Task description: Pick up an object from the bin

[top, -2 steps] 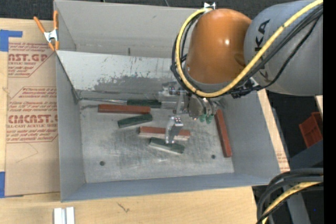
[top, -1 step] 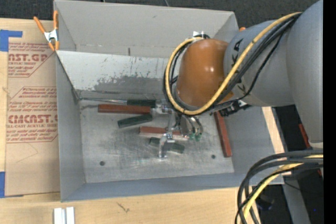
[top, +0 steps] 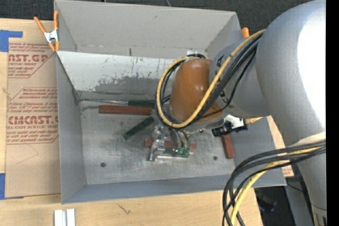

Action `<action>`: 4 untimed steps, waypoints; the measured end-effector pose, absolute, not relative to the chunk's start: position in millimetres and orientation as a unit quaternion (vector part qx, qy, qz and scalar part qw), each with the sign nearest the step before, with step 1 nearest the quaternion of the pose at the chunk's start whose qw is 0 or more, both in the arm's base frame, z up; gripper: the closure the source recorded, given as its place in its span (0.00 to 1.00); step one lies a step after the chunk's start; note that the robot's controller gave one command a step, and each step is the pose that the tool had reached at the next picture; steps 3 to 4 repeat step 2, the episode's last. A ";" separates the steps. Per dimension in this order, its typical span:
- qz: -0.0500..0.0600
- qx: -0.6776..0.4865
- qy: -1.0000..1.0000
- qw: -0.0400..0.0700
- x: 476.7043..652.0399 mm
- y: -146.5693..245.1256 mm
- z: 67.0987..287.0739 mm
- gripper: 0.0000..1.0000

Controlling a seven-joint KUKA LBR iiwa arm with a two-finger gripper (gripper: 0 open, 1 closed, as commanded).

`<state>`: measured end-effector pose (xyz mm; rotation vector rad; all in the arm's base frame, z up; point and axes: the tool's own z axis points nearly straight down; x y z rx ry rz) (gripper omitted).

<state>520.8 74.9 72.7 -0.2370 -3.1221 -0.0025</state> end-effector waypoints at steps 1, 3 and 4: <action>-0.001 -0.076 -0.997 0.005 520.8 74.9 72.6 1.00; -0.001 -0.056 -0.998 -0.005 544.3 62.0 271.5 1.00; -0.001 -0.056 -0.998 -0.005 544.3 62.0 271.5 1.00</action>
Offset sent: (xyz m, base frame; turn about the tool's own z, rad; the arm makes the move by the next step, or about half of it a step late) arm 0.0216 -0.0141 0.1946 -0.0377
